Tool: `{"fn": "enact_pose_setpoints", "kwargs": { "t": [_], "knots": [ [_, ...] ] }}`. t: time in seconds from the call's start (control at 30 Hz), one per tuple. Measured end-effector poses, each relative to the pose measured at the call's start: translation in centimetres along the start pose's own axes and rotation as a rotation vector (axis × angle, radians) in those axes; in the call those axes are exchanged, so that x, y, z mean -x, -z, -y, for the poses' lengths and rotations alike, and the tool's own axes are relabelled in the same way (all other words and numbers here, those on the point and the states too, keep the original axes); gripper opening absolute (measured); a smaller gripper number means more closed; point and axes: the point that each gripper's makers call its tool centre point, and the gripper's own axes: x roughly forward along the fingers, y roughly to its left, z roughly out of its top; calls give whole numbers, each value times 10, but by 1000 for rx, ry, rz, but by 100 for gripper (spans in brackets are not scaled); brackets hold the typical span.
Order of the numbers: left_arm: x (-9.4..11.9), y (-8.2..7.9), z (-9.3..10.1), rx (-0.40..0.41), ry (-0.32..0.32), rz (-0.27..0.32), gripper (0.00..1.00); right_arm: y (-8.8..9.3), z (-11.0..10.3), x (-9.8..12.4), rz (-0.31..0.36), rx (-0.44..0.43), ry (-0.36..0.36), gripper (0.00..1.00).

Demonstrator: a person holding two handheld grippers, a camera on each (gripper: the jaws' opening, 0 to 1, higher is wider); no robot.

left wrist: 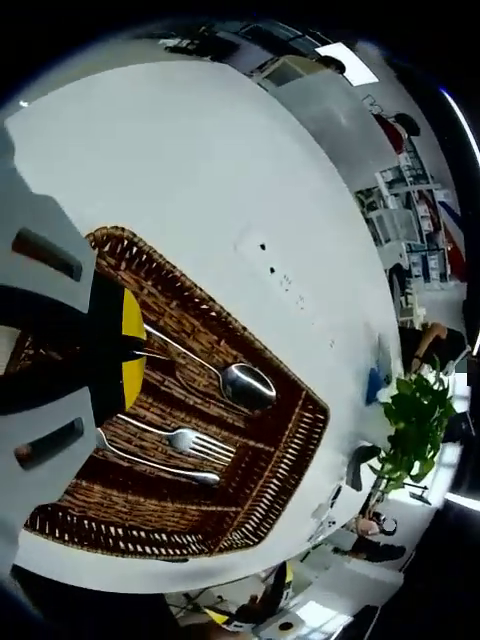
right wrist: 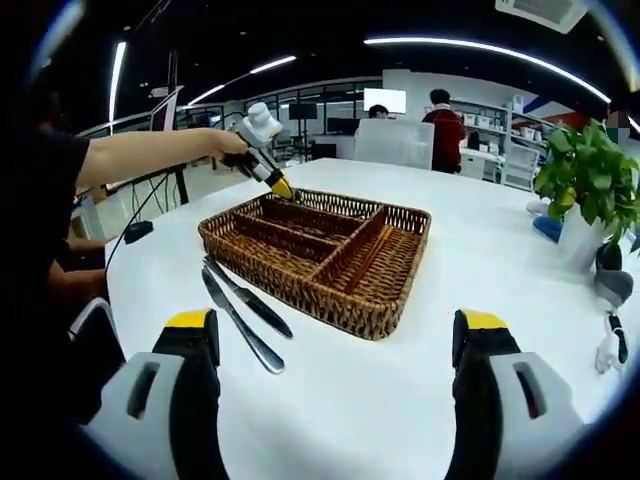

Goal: Arrange the knives, forks, and spoons in their matching storage slots by inserting each utensil handle-first until every utensil is classified and aligned in the correct compartment

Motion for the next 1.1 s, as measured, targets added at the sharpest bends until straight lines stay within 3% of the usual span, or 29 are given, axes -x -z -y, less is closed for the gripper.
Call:
{"fn": "enact_pose_setpoints", "kwargs": {
  "t": [0.17,0.3,0.53,0.73,1.1],
  "knots": [
    [-5,11,-3,3,14,-68,3,2,3,1,-4,-3,7,100],
    [-9,18,-11,3,-21,-106,3,3,5,-2,-11,-4,7,100],
    [-12,17,-16,-24,-55,-111,5,8,7,-6,-36,-2,10,100],
    [-17,17,-19,-20,-44,-112,7,7,8,-7,-37,-3,7,99],
    [-12,6,-28,-69,-85,-77,25,7,9,-9,-38,-10,6,100]
  ]
}}
